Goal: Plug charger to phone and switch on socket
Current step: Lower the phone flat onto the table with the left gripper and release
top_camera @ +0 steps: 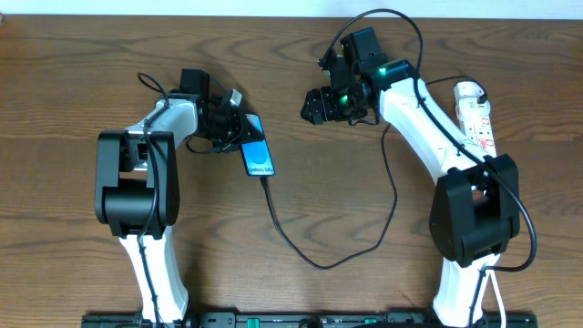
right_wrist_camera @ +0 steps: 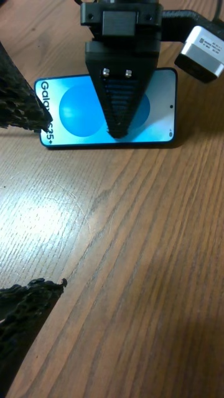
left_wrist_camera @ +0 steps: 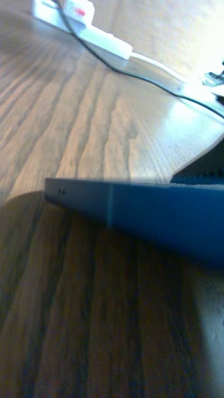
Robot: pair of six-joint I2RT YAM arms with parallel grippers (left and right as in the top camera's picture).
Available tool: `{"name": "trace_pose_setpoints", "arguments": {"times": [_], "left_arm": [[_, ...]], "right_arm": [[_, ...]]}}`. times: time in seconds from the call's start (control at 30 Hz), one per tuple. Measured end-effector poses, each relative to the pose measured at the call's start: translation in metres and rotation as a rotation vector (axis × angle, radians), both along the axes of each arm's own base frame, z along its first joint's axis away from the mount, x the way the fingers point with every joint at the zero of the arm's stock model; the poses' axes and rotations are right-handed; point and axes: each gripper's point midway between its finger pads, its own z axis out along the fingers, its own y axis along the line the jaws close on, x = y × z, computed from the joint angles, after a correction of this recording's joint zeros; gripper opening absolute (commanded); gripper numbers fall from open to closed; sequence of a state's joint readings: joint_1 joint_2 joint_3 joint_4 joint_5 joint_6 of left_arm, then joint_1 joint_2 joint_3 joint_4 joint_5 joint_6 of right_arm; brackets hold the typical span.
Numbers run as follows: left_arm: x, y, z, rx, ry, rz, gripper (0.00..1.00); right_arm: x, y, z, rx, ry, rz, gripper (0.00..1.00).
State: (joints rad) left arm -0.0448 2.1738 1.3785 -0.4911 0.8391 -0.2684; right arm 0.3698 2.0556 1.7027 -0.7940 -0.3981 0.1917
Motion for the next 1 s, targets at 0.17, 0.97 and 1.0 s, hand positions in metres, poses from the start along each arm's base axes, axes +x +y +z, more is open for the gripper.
{"name": "trace_pose_setpoints", "arguments": {"times": [0.17,0.97,1.0], "left_arm": [[0.000,-0.002,0.002,-0.017,-0.003,-0.004,0.28],[0.000,0.020,0.001,0.171,0.006,0.025,0.36],[0.001,0.022,0.000,0.184,0.005,0.027,0.36]], "right_arm": [[0.000,0.000,0.000,-0.003,0.000,0.001,0.78],[-0.001,-0.002,-0.002,-0.016,0.003,-0.002,0.83],[-0.001,-0.002,-0.002,-0.016,0.003,-0.002,0.84]]}}
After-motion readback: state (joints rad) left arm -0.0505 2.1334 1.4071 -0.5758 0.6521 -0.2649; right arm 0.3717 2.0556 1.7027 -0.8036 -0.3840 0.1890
